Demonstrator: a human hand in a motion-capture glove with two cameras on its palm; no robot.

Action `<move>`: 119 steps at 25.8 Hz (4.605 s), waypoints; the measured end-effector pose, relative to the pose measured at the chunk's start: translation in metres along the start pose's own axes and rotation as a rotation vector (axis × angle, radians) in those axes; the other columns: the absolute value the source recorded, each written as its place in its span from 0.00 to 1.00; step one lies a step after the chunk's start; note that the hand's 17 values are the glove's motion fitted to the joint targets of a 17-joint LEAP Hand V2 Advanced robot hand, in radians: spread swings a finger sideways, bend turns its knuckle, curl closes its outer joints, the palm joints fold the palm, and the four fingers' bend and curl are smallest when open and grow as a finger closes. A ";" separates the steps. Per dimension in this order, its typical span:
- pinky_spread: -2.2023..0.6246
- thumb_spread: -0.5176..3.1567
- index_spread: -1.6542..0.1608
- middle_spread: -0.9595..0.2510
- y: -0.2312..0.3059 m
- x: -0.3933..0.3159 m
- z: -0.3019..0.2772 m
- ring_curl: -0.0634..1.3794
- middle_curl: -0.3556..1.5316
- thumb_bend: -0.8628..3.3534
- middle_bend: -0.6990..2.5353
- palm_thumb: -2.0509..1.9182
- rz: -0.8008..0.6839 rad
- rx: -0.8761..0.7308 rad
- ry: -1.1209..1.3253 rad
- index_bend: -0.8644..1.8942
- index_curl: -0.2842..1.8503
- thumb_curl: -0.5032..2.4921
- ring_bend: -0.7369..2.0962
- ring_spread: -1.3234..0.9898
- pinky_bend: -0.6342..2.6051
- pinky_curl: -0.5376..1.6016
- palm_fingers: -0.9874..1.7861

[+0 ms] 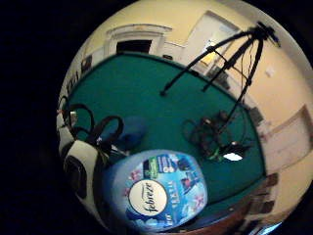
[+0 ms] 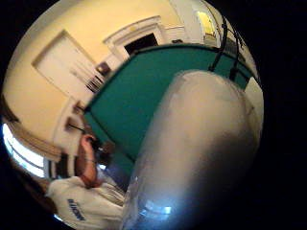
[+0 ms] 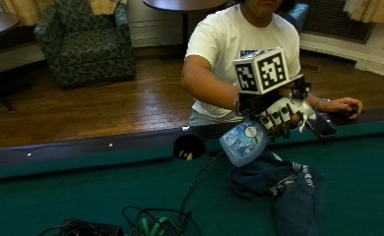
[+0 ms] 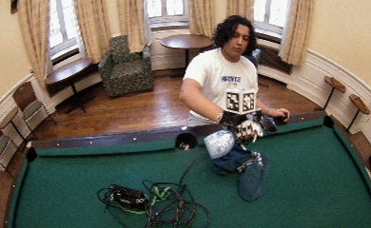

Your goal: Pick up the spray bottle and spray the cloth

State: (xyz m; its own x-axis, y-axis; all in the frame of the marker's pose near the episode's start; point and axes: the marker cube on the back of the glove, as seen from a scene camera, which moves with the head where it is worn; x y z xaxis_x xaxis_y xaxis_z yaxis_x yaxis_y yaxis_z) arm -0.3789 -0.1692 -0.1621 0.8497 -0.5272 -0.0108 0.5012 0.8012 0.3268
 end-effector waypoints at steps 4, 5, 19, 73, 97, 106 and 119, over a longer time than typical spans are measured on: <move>0.67 0.22 0.78 0.63 -0.004 0.006 -0.032 0.38 0.48 0.20 0.43 0.74 0.116 0.104 -0.295 0.47 0.41 0.44 0.54 0.48 0.34 0.45 0.86; 0.67 0.22 0.78 0.63 -0.004 0.006 -0.037 0.38 0.48 0.20 0.43 0.74 0.131 0.123 -0.363 0.47 0.41 0.44 0.54 0.48 0.34 0.45 0.86; 0.67 0.22 0.78 0.63 -0.015 -0.062 -0.009 0.38 0.48 0.20 0.43 0.74 0.117 0.106 -0.922 0.47 0.41 0.44 0.54 0.48 0.34 0.45 0.86; 0.67 0.21 0.77 0.63 -0.107 -0.153 0.257 0.38 0.48 0.20 0.43 0.74 0.170 -0.031 -1.089 0.47 0.42 0.45 0.54 0.48 0.34 0.46 0.86; 0.77 0.36 0.74 0.65 -0.075 -0.127 0.238 0.32 0.42 0.19 0.34 0.64 0.157 -0.378 -0.877 0.35 0.35 0.37 0.44 0.49 0.29 0.43 0.61; 0.82 0.36 0.71 0.66 -0.053 -0.093 0.205 0.28 0.40 0.19 0.30 0.61 0.085 -0.389 -0.615 0.34 0.30 0.34 0.39 0.51 0.31 0.43 0.53; 0.84 0.37 0.69 0.66 0.030 0.004 0.091 0.27 0.38 0.19 0.29 0.60 -0.085 -0.376 -0.229 0.35 0.26 0.31 0.40 0.51 0.31 0.42 0.50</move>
State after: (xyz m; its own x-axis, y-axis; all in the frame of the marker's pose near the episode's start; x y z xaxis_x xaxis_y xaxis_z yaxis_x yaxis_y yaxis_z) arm -0.3757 -0.1731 -0.0660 0.7658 -0.6111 0.2005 0.6287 0.7769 -0.0332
